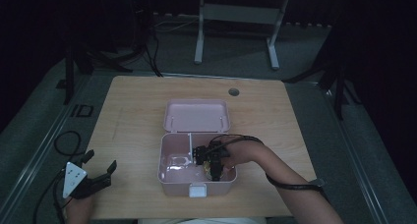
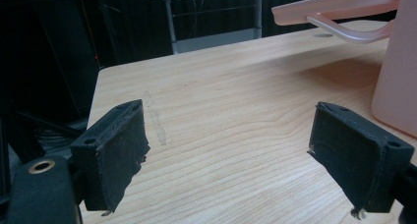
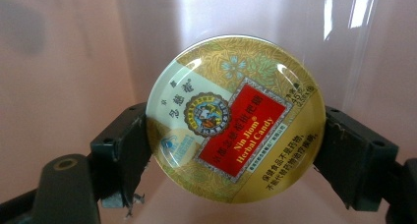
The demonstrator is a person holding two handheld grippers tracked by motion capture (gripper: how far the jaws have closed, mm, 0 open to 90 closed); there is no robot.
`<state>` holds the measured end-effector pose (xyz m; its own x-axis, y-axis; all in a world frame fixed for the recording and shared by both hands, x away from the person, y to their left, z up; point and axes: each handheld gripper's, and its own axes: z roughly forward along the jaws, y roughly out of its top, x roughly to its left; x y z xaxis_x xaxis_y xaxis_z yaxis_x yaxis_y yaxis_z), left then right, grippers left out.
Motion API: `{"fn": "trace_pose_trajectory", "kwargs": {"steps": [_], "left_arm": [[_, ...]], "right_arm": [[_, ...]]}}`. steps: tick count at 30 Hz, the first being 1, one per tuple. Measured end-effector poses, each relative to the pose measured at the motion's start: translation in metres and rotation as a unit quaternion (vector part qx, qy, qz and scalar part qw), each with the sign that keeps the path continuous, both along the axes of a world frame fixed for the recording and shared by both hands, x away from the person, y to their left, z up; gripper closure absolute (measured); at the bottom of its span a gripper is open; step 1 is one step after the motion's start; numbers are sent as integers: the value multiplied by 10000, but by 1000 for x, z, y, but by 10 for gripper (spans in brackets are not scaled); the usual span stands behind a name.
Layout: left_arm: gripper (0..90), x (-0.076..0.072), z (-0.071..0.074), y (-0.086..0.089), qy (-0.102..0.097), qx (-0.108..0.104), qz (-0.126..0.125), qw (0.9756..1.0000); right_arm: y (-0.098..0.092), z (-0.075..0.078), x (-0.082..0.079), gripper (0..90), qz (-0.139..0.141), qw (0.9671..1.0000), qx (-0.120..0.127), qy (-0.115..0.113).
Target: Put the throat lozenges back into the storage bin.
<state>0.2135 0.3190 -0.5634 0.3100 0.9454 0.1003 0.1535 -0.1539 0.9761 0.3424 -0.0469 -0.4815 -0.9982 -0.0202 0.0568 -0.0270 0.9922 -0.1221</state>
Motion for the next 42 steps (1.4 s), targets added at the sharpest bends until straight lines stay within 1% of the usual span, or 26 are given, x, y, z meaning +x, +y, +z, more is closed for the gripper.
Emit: {"fn": "trace_pose_trajectory", "kwargs": {"steps": [3,5,7,10,11,12,14,16,18,20,22,23,29,30,32,34,36,39,40,41,42], "left_arm": [[147,0,0,0,1,1,0,10000],[147,0,0,0,10,19,-5,10000],[147,0,0,0,12,30,-9,10000],[147,0,0,0,13,26,-7,10000],[147,0,0,0,10,28,-8,10000],[147,0,0,0,13,26,-10,10000],[147,0,0,0,16,28,-13,10000],[147,0,0,-1,19,40,-17,10000],[147,0,0,-1,15,42,-19,10000],[147,0,0,-1,18,31,-32,10000],[147,0,0,-1,18,34,-36,10000],[147,0,0,-1,17,32,-37,10000],[148,1,0,-1,20,35,-31,10000],[147,0,0,-1,20,33,-28,10000],[147,0,0,0,16,17,-23,10000],[147,0,0,-1,18,24,-22,10000],[147,1,0,-1,22,37,-24,10000],[148,1,0,-1,21,35,-20,10000],[147,1,0,-1,21,35,-21,10000],[148,0,0,-1,19,36,-19,10000],[148,0,0,-1,19,38,-19,10000]], "right_arm": [[-1,-4,0,201,39,9999,-134,51],[-2,-7,0,201,-58,9998,-157,133],[-3,-10,-1,201,35,9997,-205,146],[-1,-15,-3,201,16,9993,-251,283],[-1,-17,-2,200,47,9991,-301,299],[-1,-19,-2,199,9,9989,-357,313],[-1,-17,-3,196,29,9992,-307,249],[-1,-16,-2,191,-74,9990,-273,336],[-2,-16,-1,180,-104,9989,-297,338],[-2,-15,-1,175,-145,9988,-265,374],[-2,-14,-1,165,-117,9991,-253,334],[-2,-12,-1,159,-152,9991,-222,326],[-6,9,0,160,-200,9994,115,274],[-7,12,0,160,-197,9994,127,264],[-9,20,0,159,-210,9993,224,231],[-12,29,-1,159,-205,9987,435,192],[-16,41,-3,159,-187,9975,671,141],[-25,60,-4,150,-193,9937,1107,45],[-29,65,-4,141,-187,9923,1220,-30],[-32,70,-4,121,-203,9913,1295,-71],[-37,74,-3,122,-207,9904,1362,-103]]}}
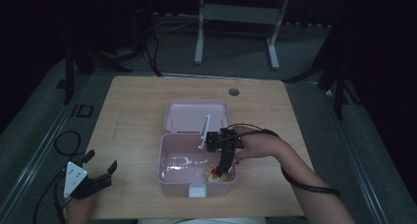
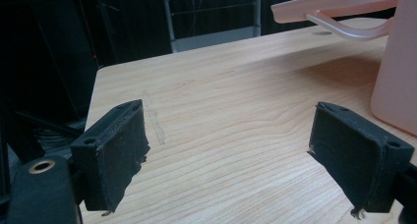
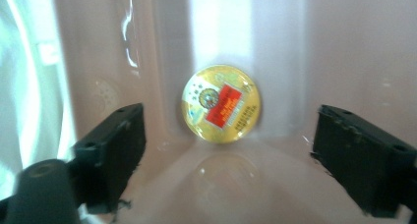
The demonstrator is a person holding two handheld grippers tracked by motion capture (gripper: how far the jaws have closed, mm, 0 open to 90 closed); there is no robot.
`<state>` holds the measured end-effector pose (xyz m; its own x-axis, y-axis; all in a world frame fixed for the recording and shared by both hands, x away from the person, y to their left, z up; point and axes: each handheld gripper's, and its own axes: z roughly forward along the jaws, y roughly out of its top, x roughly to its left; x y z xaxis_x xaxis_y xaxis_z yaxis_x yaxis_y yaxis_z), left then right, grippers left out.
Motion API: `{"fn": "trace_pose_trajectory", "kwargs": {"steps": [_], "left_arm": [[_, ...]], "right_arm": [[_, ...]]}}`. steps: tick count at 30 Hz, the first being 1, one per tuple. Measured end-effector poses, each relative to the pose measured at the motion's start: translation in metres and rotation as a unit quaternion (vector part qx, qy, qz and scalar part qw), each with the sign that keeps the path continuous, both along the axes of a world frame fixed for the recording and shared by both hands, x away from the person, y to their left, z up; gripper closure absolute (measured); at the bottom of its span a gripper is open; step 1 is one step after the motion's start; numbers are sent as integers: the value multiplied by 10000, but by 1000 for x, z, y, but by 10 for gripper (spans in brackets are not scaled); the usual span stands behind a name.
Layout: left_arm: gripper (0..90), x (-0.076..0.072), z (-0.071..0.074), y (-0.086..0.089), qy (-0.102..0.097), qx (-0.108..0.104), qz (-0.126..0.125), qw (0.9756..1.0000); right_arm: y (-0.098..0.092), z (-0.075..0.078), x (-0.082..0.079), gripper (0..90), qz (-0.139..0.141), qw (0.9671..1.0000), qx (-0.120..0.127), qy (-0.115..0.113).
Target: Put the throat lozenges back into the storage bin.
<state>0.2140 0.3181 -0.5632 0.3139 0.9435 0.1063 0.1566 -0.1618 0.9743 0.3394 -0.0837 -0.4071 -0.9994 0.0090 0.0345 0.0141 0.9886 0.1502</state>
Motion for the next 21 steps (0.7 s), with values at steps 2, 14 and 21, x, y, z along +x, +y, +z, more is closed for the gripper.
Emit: {"fn": "trace_pose_trajectory", "kwargs": {"steps": [2,14,21], "left_arm": [[147,0,0,0,0,4,-3,10000],[148,0,0,0,-3,7,2,10000],[148,0,0,0,1,5,5,10000]], "right_arm": [[-9,7,1,118,-24,9996,169,-221],[-75,27,18,118,-872,9798,1485,-1013],[-116,9,26,116,-1310,9662,1886,-1173]]}}
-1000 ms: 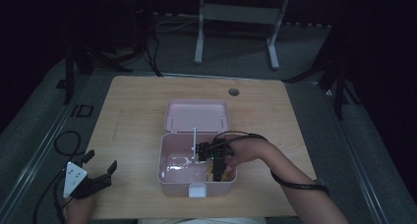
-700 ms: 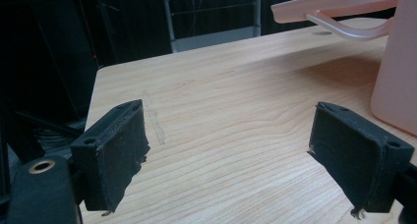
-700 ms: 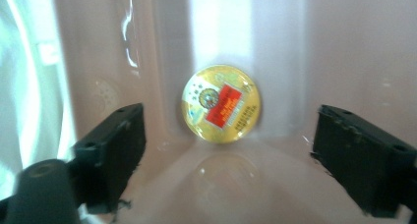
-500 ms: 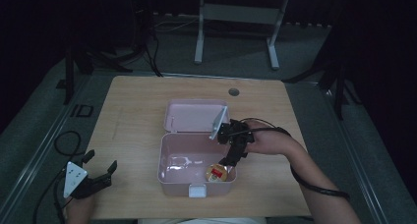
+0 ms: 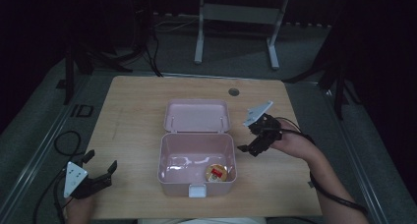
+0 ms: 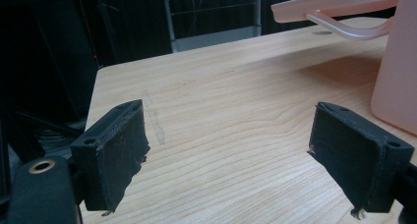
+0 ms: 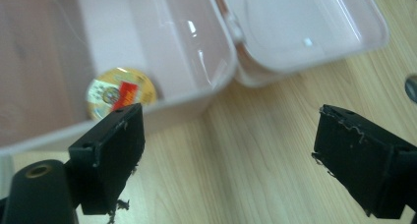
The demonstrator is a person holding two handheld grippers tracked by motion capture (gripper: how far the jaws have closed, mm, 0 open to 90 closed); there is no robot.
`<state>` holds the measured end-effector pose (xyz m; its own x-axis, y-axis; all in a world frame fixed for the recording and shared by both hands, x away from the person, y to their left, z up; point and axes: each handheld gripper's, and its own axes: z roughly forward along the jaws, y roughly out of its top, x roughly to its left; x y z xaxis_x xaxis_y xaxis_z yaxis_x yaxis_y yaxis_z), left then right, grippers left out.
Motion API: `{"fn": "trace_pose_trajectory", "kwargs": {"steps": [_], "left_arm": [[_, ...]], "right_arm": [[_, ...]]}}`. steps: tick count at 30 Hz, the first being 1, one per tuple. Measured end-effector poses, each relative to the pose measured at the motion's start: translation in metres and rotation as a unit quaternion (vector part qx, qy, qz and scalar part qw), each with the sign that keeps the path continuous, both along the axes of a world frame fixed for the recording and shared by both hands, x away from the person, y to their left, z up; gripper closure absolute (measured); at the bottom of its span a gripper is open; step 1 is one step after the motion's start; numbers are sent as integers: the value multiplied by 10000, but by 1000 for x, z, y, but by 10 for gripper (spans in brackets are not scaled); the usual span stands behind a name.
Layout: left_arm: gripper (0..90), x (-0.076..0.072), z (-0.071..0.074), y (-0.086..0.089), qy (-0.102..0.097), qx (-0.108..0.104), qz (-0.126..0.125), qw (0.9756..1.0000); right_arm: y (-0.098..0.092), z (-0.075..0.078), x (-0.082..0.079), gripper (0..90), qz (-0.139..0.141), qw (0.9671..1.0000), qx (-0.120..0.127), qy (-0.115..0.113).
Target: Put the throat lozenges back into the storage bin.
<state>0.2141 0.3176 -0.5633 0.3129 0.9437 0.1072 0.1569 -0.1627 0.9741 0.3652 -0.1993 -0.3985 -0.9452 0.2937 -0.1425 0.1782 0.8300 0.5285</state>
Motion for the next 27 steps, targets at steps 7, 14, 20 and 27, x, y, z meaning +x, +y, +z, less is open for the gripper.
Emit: {"fn": "trace_pose_trajectory", "kwargs": {"steps": [7,14,20,27], "left_arm": [[148,0,0,0,0,-2,5,10000],[148,0,0,0,1,3,9,10000],[148,0,0,0,4,7,10,10000],[148,0,0,0,5,1,12,10000]], "right_arm": [[-35,-29,11,116,-577,9977,343,12],[-68,-67,19,116,-1416,9866,763,-279],[-88,-98,19,116,-1992,9715,1139,-590],[-107,-126,15,116,-2489,9553,1355,-843]]}}
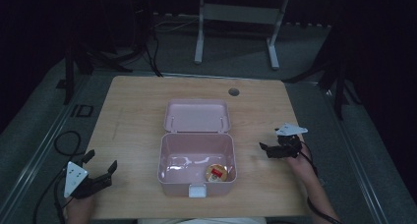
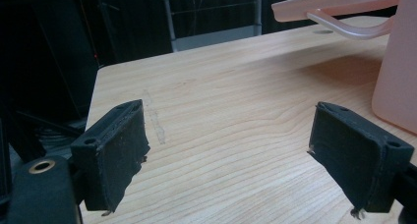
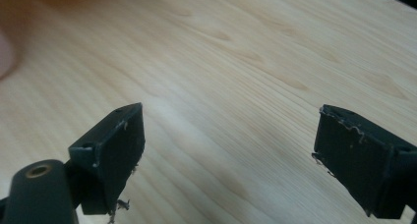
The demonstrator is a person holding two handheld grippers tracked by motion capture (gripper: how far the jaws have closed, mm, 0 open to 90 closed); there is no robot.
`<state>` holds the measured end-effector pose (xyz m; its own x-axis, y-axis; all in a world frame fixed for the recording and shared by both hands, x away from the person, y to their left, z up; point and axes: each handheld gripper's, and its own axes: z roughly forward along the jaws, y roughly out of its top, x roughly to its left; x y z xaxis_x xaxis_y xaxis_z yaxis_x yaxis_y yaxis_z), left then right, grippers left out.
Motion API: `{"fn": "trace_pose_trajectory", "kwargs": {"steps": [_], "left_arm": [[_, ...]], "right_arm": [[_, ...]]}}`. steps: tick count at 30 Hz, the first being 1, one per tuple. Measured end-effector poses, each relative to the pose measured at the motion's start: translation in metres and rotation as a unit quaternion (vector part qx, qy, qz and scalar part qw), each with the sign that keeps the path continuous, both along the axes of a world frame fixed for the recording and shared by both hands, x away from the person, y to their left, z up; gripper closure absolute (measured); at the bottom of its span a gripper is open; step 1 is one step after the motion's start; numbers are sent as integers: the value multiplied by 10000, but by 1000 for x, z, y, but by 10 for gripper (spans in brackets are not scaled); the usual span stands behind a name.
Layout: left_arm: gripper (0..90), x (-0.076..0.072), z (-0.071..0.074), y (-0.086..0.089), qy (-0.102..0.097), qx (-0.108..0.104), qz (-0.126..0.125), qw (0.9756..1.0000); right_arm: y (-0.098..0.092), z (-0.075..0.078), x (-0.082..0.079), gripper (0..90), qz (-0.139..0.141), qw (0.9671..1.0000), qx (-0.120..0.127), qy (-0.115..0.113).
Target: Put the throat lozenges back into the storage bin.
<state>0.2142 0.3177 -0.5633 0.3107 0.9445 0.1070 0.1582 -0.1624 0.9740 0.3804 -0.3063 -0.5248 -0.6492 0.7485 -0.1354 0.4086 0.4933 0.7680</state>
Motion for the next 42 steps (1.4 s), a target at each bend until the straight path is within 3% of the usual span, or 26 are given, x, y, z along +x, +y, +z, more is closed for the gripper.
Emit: {"fn": "trace_pose_trajectory", "kwargs": {"steps": [2,5,8,15,22,30,32,38,42], "left_arm": [[148,0,0,0,1,-2,0,10000],[148,0,0,0,-2,3,4,10000],[148,-1,0,1,-20,-58,23,10000],[148,0,0,1,-8,-29,27,10000],[148,-1,0,1,-7,-30,27,10000],[148,-1,0,1,-23,-45,20,10000],[148,-1,0,1,-26,-61,22,10000],[147,-1,0,2,-45,-99,38,9999],[148,-1,0,2,-54,-97,33,9999]], "right_arm": [[-8,-4,-1,116,-204,9995,235,-74],[-20,-7,-3,116,-556,9975,390,-172],[-30,-9,-5,116,-877,9952,360,-250],[-48,-14,-15,116,-1376,9877,633,-389],[-63,-20,-25,116,-1988,9751,828,-528],[-82,-21,-33,117,-2640,9543,1186,-739],[-84,-22,-31,117,-2696,9531,1212,-654],[-79,-24,-28,117,-2646,9578,959,-582],[-78,-25,-27,117,-2611,9594,924,-537]]}}
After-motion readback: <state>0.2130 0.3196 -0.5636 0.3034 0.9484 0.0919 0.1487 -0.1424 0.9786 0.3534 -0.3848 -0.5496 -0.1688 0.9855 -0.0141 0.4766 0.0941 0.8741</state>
